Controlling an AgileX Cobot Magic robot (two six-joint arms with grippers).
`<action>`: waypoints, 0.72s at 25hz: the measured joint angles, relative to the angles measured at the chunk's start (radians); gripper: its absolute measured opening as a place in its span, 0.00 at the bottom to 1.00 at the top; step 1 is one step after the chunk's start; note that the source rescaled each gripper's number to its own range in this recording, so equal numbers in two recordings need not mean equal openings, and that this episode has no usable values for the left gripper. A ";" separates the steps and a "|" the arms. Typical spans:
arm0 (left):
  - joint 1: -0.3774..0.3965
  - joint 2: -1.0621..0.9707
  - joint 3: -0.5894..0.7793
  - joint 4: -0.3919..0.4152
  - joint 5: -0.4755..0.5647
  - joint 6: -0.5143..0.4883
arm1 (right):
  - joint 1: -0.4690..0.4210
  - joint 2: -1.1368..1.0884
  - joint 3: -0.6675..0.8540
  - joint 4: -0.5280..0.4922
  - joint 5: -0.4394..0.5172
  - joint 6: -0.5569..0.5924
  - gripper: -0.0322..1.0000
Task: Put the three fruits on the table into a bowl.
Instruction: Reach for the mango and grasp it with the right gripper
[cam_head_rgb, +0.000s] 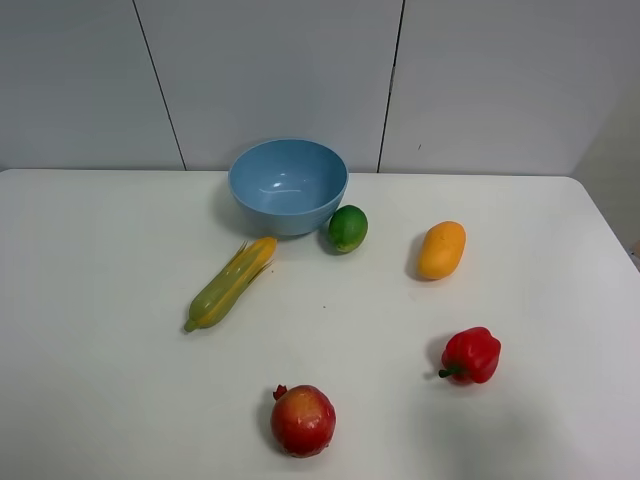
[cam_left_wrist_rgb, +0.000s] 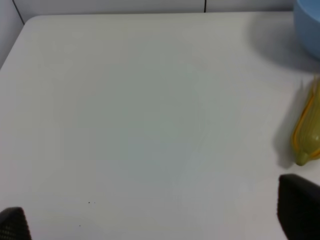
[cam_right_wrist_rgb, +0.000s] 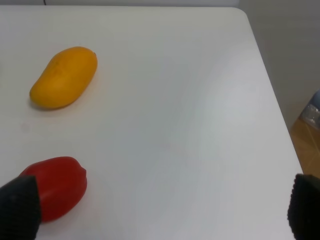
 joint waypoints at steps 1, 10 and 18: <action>0.000 0.000 0.000 0.000 0.000 0.000 | 0.000 0.000 0.000 0.000 0.000 0.000 1.00; 0.000 0.000 0.000 0.000 0.000 0.000 | 0.019 0.144 -0.102 -0.007 -0.096 0.093 1.00; 0.000 0.000 0.000 0.000 0.000 0.000 | 0.026 0.739 -0.280 -0.022 -0.333 0.132 1.00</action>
